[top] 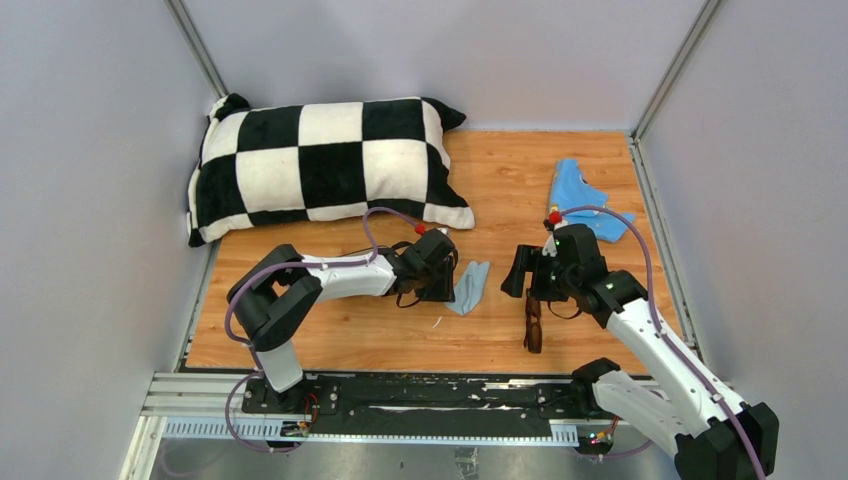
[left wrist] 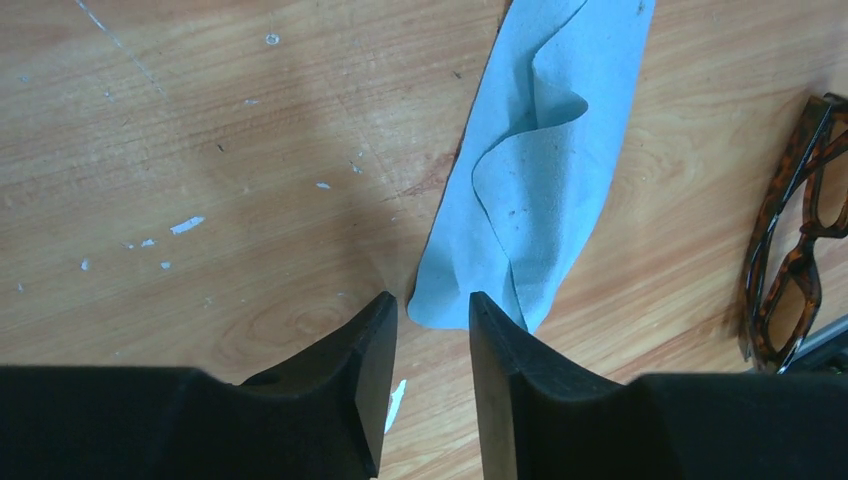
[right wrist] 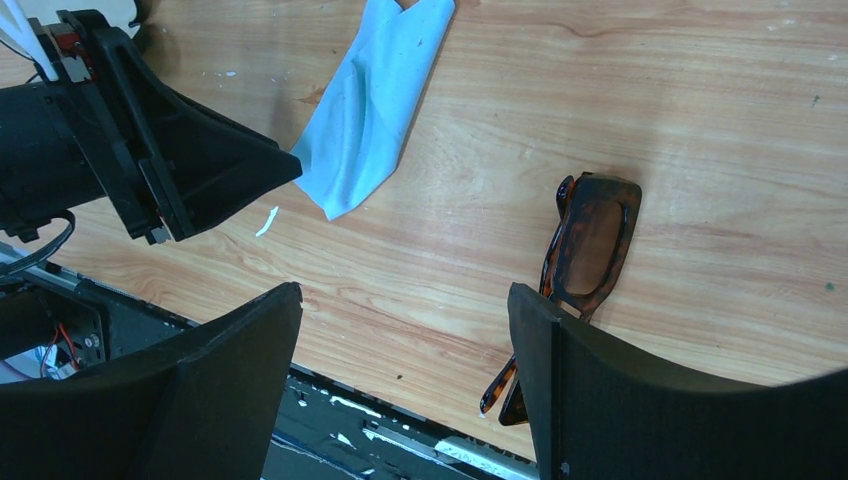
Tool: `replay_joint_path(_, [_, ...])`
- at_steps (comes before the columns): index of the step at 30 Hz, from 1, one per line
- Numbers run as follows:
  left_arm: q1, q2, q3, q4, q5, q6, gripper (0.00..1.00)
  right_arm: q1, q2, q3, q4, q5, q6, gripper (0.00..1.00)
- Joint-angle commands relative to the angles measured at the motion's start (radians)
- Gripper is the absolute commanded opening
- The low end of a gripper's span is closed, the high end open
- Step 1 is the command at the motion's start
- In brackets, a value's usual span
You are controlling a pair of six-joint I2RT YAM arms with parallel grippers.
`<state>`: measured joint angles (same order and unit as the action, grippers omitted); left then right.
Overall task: Organize the sunglasses
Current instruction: Adjust the glasses cleaning cloth at the center of the board.
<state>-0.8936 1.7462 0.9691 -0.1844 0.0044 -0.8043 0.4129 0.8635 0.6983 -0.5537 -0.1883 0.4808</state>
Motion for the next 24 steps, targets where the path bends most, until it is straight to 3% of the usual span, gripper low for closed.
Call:
replay_joint_path(1, [-0.006,-0.001,-0.014,-0.019,-0.049,-0.007,0.41,0.015,0.015,0.031,-0.032,0.022,-0.013,0.81])
replay_joint_path(13, [-0.030,0.041,-0.023,0.029,-0.001,-0.029,0.34,0.015,0.028,0.038,-0.023,-0.007,-0.013,0.81])
replay_joint_path(20, [-0.030,0.052,-0.030,0.095,0.076,-0.054,0.01,0.075,0.050,0.038,0.024,0.013,0.006,0.81])
replay_joint_path(24, [-0.030,0.013,-0.042,0.088,0.051,-0.053,0.00,0.119,0.110,0.025,0.100,0.046,0.071,0.73])
